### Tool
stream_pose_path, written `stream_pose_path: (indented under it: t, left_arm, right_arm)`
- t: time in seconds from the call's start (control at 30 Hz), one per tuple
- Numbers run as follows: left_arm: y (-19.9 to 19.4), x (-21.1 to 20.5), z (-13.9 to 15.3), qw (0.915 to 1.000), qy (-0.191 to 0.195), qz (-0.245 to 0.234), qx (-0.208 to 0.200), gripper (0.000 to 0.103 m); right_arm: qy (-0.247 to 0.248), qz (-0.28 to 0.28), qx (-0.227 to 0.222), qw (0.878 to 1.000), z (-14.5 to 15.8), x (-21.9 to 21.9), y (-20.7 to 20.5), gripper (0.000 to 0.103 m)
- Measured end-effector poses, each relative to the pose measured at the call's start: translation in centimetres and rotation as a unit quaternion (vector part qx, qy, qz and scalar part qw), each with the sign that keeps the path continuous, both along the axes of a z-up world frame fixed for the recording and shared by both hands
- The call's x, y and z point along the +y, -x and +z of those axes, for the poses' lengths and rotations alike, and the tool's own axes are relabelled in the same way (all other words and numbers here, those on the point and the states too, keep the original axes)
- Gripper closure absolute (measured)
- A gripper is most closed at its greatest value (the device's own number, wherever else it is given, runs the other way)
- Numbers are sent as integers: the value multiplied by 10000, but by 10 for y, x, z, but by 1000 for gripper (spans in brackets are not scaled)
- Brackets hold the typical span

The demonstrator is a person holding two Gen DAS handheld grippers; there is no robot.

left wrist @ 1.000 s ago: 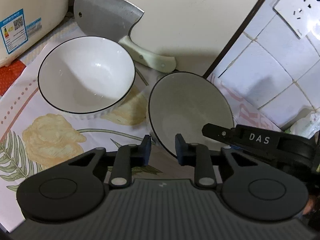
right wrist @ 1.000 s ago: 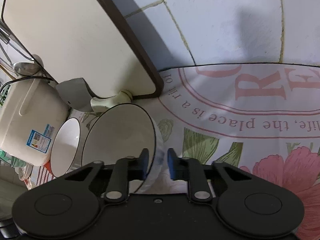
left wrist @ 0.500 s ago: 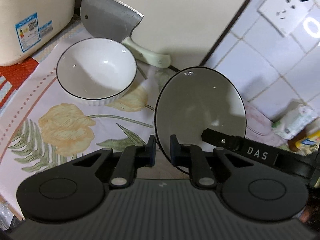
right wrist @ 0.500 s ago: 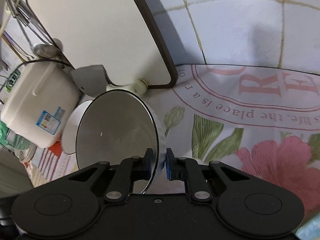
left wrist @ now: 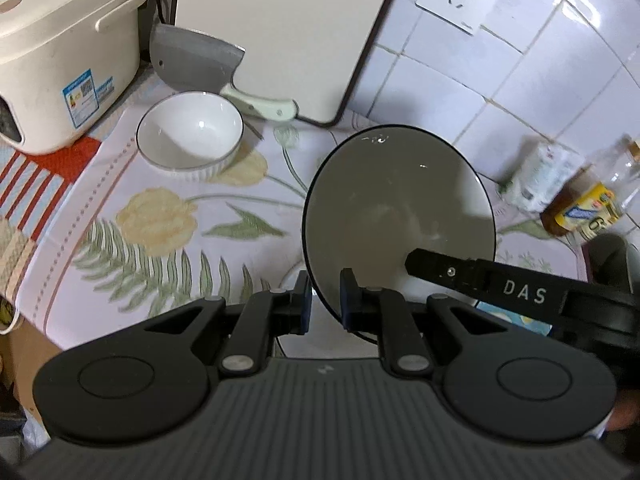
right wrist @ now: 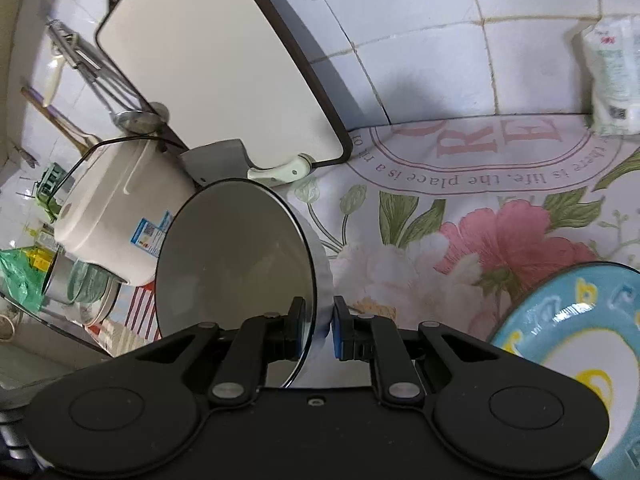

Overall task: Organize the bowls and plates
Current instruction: 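Lift the second white bowl with the left gripper and lower it into the first bowl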

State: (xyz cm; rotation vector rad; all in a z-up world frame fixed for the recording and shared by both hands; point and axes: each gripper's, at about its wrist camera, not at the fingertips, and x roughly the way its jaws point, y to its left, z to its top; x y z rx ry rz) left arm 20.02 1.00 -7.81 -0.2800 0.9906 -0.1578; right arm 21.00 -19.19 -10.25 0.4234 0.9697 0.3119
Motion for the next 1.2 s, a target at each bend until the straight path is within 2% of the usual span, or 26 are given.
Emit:
stream_pose_path:
  t: [0.2,0.4,0.6,0.8,0.93,1.2]
  left_arm:
    - [23,-4,-2,10000,12,-78,35,90]
    - [33,-3,-18,9997,161,-79,185,90]
    - [39,3,-32,9988,475,43,113,90]
    - [41,1,-44,9994,307,118,84,91]
    - [38,5,-50,9991,375,169,92,91]
    - [33,6,-62,9990,369,128,219,90]
  right_arm:
    - [5,-37,-68,10000,1,-6,28,85]
    - [25,-91,-40,9999,-10,-9,44,84]
    - [353,-46,-245,9991,-18,-3,49,83]
    - [791,124,-411,9959,-26,12,51,83]
    - [1184,233,-627,9907,-34,23,54,83]
    - [1547,328,-892,9834,-42,32,55,83]
